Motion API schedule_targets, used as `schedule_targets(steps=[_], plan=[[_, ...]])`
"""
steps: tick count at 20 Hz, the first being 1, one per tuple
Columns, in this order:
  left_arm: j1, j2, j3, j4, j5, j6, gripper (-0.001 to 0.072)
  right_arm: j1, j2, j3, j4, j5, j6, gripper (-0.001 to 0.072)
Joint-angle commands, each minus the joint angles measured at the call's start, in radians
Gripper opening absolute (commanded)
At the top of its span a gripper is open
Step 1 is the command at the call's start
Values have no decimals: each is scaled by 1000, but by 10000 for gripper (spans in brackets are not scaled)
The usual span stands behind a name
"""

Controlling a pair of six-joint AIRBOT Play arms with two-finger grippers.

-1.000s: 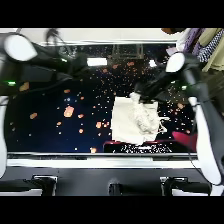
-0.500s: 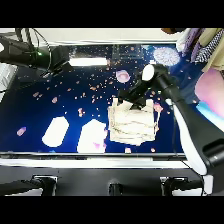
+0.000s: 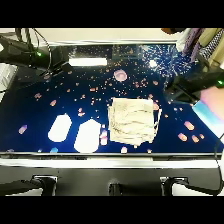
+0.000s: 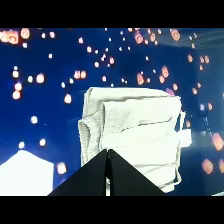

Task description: Fold the clothes and pants, and hang the long-sleeved shirts on hangers.

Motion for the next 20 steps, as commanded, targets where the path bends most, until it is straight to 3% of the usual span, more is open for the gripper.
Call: schedule_targets(steps=[1, 4, 8, 13, 15, 17, 18, 19, 20], plan=[[1, -2, -5, 4, 0, 50, 11, -191, 10, -227, 243, -53, -243, 689], [1, -12, -5, 8, 0, 58, 12, -176, -2, -428, 252, -197, -357, 696], [1, -26, -5, 7, -1, 58, 12, -99, -97, -529, 257, -293, -423, 689], [0, -34, -5, 7, 0, 58, 12, 13, -196, -529, 255, -394, -426, 677], [1, -34, -5, 7, 0, 58, 12, 38, -215, -528, 266, -413, -422, 640], [1, -34, -5, 7, 0, 58, 12, 63, -218, -528, 295, -422, -423, 563], [0, -34, -5, 7, 0, 58, 11, 74, -218, -528, 300, -422, -423, 485], [1, -34, -5, 7, 0, 58, 12, 80, -217, -528, 304, -422, -422, 308], [1, -34, -5, 7, 0, 58, 12, 80, -215, -526, 329, -413, -422, 22]])
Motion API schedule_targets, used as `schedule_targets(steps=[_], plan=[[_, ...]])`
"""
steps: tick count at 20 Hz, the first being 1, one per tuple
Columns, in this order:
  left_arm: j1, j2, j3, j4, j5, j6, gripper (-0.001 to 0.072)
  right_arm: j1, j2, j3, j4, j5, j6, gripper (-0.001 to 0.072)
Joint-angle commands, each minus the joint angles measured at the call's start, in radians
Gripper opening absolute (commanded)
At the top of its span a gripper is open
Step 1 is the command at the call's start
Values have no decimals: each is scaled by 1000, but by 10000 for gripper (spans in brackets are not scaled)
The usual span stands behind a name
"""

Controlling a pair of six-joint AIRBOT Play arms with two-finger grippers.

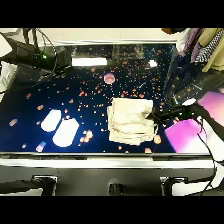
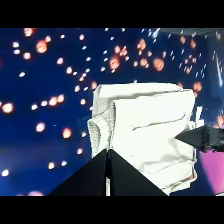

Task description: Fold the clothes and pants, and hang the long-sleeved shirts on hangers.

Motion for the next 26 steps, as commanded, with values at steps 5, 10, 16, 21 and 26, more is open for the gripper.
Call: schedule_targets(steps=[5, 10, 16, 21, 26], plan=[[1, -1, 0, 0, 0, 1, 12, -53, 66, 134, 109, -43, 129, 23], [1, -1, 0, 0, -1, 1, 12, -236, 77, 317, 108, -148, 360, 23], [8, -1, 0, 0, -32, 12, 12, -492, 128, 323, -249, -134, 698, 22], [12, -4, 0, 4, -34, 11, 12, -601, 260, 246, -718, 15, 960, 22], [12, -9, 0, 3, -34, 11, 12, -603, 362, 44, -904, 127, 998, 23]])
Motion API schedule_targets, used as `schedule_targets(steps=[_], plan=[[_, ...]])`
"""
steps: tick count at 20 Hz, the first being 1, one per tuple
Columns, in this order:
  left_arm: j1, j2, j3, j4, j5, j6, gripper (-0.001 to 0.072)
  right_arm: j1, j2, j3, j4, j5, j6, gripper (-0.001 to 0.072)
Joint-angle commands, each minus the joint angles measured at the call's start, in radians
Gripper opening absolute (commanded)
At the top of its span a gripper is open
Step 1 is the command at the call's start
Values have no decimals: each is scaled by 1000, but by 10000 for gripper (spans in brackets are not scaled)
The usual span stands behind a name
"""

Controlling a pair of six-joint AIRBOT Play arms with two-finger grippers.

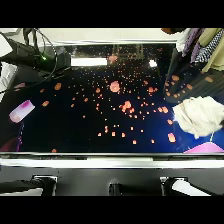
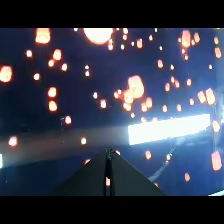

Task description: Fold the clothes and pants, and hang the long-sleeved shirts on hangers.

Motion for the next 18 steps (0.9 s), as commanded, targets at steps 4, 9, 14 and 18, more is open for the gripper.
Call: schedule_targets(steps=[4, 9, 14, 18], plan=[[1, -5, 0, 0, -2, 0, 12, -12, 98, -197, -286, 88, 53, 24], [-1, -5, 0, -1, -2, 0, 12, -12, 98, -214, -303, 137, 50, 26], [-1, -5, 0, 0, -2, 0, 14, -12, 104, -213, -468, 347, 49, 555], [-1, -12, 0, 0, -8, 1, 14, 10, 241, -136, -466, 246, 60, 476]])
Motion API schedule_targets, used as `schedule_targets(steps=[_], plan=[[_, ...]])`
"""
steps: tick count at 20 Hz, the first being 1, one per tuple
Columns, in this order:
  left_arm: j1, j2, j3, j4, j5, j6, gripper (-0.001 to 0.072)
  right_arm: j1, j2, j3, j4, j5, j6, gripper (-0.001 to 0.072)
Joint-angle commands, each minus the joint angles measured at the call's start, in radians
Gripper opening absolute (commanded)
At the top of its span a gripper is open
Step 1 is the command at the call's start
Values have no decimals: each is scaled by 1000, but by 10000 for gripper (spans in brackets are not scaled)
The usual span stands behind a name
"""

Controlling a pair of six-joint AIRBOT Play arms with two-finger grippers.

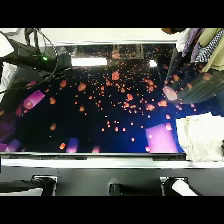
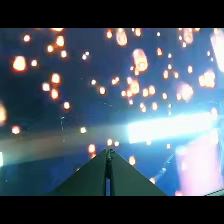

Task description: Fold the clothes and pants, and hang the long-sleeved shirts on hangers.

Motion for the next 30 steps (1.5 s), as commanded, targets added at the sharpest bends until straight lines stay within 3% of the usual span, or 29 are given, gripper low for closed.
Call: schedule_targets(steps=[1, 2, 4, 7, 11, 15, 30], plan=[[0, -8, -1, 0, -13, 11, 13, 36, 130, 90, 34, -142, -2, 361], [0, -11, -2, 0, -22, 52, 13, 64, 180, 133, 126, -267, -40, 225], [-5, -11, -16, 1, -43, 153, 10, 158, 242, 201, 375, -443, -225, 114], [-13, 11, -89, 1, -69, 189, 9, 423, 233, 223, 573, -377, -438, 29], [-42, 133, -318, 20, -10, 235, 10, 802, 185, 223, 565, -250, -577, 28], [-48, 272, -467, 39, 62, 259, 10, 997, 183, 223, 539, -237, -583, 28], [-48, 301, -470, 79, 39, 259, 13, 1012, 183, 223, 528, -235, -582, 30]])
